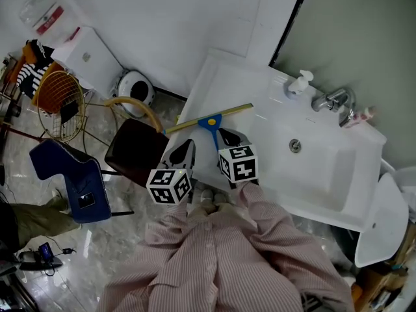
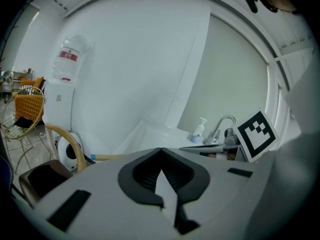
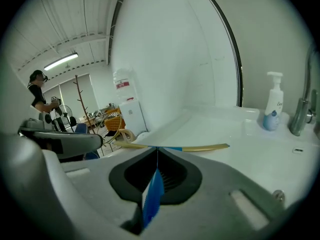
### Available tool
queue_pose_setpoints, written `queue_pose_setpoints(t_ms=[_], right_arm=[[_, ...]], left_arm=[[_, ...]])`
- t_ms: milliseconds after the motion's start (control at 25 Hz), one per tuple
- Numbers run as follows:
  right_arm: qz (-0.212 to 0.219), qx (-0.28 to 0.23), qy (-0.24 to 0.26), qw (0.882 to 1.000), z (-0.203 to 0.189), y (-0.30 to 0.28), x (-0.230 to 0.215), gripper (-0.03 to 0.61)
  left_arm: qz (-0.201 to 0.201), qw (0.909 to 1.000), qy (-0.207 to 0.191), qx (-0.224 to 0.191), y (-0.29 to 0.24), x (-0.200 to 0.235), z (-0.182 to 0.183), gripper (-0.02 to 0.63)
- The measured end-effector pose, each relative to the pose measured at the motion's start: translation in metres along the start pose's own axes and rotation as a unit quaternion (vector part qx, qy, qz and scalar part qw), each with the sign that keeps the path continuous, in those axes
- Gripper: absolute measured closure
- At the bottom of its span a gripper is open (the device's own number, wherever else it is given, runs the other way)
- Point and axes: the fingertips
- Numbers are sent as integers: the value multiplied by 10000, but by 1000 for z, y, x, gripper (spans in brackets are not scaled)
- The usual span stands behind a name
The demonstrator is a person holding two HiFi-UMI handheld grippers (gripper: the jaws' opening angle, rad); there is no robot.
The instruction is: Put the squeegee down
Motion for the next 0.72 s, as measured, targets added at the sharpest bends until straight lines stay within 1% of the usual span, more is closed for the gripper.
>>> queue_pose_setpoints(t_ms=[40, 280, 480, 720], right_arm=[[37, -43, 1, 10000, 2, 3, 1, 572], [342, -392, -72, 9986, 11, 22, 5, 572], [597, -756, -310, 9949, 21, 42, 8, 572], [762, -1140, -391, 9898, 37, 63, 6, 572]], left_arm=[[-27, 10000, -48, -32, 1, -2, 3, 612], [-155, 9990, -309, -293, 9, -15, 22, 612], [-260, 9974, -503, -436, 20, -23, 31, 612], [-254, 9954, -640, -661, 29, -24, 44, 612]])
Point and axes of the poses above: the fingertips, and each gripper's own axes: y backward along the fingers, x to its left, z out of its top, and after that the axes turned 5 degrees about x, right-handed
